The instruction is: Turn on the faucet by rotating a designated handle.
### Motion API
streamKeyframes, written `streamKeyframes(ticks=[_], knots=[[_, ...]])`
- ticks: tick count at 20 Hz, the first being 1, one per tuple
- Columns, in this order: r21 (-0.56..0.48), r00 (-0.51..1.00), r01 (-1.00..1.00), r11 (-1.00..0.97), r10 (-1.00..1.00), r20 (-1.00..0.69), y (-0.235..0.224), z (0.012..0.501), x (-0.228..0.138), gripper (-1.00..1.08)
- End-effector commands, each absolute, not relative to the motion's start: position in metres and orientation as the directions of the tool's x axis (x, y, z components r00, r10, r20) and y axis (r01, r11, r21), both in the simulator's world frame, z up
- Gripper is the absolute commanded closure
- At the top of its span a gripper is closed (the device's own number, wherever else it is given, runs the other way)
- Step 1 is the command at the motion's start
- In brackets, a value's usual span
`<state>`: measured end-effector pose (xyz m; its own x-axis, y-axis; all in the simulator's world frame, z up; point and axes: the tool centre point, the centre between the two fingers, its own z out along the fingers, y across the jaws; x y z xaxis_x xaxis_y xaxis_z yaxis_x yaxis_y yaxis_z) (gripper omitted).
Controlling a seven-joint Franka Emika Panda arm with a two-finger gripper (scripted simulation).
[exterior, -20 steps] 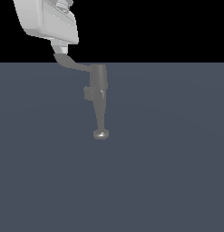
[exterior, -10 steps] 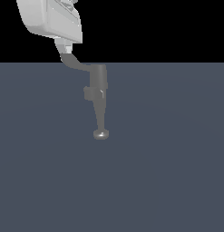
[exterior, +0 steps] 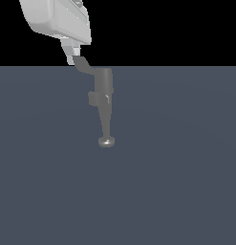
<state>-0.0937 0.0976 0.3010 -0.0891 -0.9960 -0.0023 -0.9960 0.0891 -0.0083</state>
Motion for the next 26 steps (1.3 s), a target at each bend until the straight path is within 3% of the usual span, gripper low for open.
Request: streamKeyframes(ticks=[1,17,19,26], knots=[[0.0,-0.095,-0.995,0.095,-0.995,0.0,0.091,0.298,-0.099,1.08],[0.0,-0.095,-0.996,0.095,-0.996,0.0,0.004,0.298,-0.104,1.08],[-0.008,-0.064,-0.998,0.064,-0.998,-0.002,0.025,0.301,-0.103,1.08],[-0.006,-0.072,-0.997,0.072,-0.997,-0.002,0.004,0.3,-0.088,1.08]])
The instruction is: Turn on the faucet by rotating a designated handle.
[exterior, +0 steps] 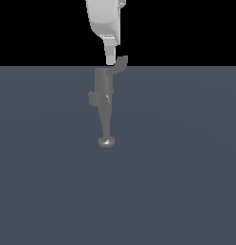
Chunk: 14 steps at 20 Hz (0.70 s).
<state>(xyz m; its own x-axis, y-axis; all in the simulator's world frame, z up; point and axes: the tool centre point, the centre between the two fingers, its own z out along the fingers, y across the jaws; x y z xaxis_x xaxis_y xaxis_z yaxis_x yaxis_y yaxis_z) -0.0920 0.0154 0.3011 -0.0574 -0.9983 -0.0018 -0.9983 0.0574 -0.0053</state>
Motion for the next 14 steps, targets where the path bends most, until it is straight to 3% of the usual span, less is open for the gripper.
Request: streamKeyframes(ticks=[1,14], knots=[[-0.006,-0.073,-0.997,0.073,-0.997,-0.002,0.001,0.3,-0.086,1.08],[-0.003,-0.085,-0.996,0.085,-0.996,0.0,-0.032,0.299,-0.062,1.08]])
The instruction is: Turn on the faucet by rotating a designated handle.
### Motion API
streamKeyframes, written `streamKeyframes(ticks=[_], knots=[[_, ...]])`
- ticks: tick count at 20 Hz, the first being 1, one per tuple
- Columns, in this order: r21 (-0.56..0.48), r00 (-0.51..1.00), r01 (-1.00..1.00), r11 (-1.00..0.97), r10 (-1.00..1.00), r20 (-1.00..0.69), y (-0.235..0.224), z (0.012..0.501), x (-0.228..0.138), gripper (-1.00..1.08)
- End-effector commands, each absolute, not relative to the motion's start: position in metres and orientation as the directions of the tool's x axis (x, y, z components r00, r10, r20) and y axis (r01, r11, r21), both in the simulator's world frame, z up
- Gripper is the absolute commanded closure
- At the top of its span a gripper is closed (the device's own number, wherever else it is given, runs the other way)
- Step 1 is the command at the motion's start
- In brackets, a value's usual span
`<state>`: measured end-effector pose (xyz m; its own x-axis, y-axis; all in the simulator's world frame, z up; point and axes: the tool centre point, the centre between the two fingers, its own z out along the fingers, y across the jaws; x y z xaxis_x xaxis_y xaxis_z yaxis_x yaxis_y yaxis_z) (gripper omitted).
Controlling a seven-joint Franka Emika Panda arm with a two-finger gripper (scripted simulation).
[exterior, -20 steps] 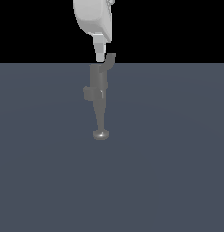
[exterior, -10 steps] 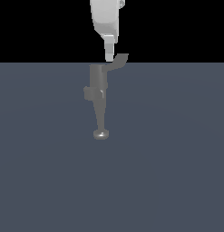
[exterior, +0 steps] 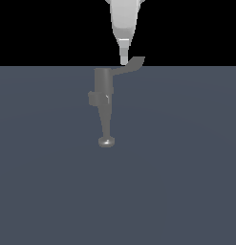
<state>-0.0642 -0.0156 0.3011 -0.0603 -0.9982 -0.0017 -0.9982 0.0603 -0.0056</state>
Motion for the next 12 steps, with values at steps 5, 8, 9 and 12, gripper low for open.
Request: streamKeyframes(ticks=[5,8,9,12], knots=[[-0.002,-0.089,-0.996,0.089,-0.996,0.0,-0.043,0.299,-0.054,1.08],[-0.001,-0.091,-0.996,0.091,-0.996,0.0,-0.05,0.299,-0.05,1.08],[-0.001,-0.092,-0.996,0.092,-0.996,0.0,-0.052,0.299,-0.049,1.08],[-0.001,-0.093,-0.996,0.093,-0.996,0.0,-0.056,0.298,-0.046,1.08]])
